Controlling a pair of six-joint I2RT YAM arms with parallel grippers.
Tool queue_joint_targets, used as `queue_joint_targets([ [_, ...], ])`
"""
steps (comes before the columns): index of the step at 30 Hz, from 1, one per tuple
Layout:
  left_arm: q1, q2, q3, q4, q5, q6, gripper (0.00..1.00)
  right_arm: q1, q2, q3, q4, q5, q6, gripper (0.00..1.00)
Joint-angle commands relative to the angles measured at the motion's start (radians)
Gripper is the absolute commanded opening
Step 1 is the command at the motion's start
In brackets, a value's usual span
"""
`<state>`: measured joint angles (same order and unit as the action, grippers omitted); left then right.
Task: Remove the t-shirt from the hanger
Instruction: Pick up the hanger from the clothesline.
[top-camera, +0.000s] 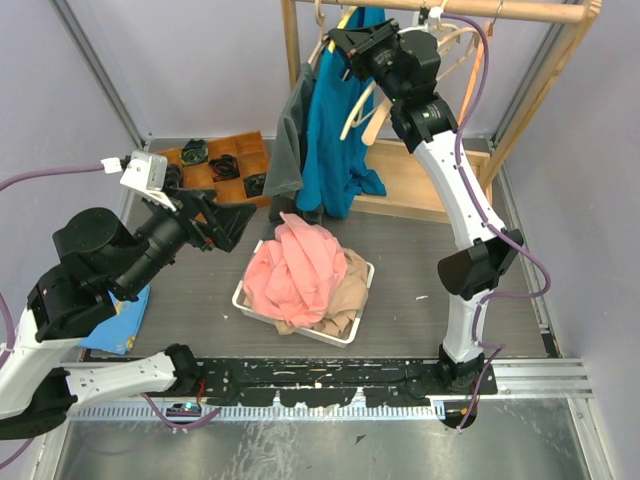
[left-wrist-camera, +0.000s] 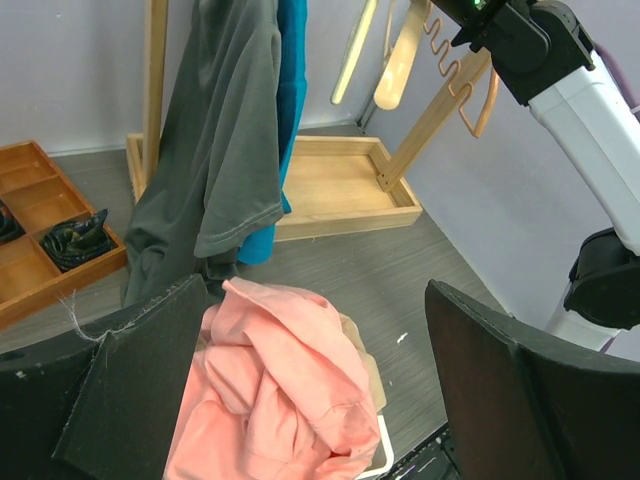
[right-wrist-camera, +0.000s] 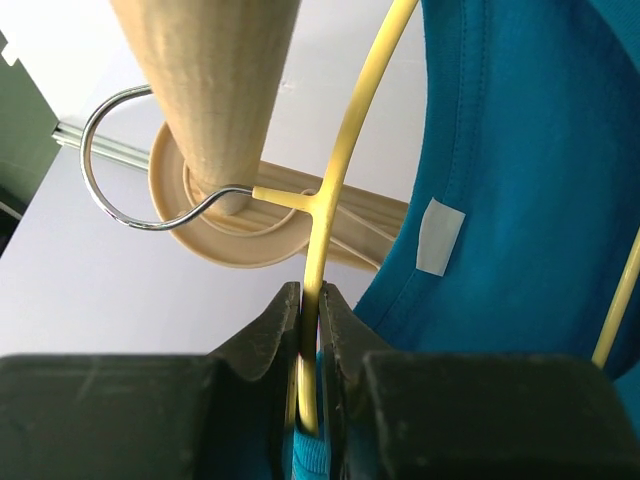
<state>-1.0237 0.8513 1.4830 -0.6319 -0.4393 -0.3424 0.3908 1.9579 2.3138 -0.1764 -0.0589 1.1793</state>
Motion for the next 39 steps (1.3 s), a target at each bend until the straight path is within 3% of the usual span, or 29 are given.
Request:
queue_joint_targets([
  [1, -0.001, -0.011, -0.012, 0.044, 0.012, -0.007, 0.98, 0.000, -0.123, -0.006, 0.157, -0.011, 0.006, 0.11],
  [25, -0.001, 0.087, 0.061, 0.113, 0.056, 0.005, 0.98, -0.053, -0.486, -0.454, 0.190, -0.097, 0.039, 0.04],
  [39, -0.001, 0.169, 0.109, 0.228, -0.010, 0.022, 0.98, -0.057, -0.667, -0.619, 0.160, -0.200, 0.025, 0.01],
])
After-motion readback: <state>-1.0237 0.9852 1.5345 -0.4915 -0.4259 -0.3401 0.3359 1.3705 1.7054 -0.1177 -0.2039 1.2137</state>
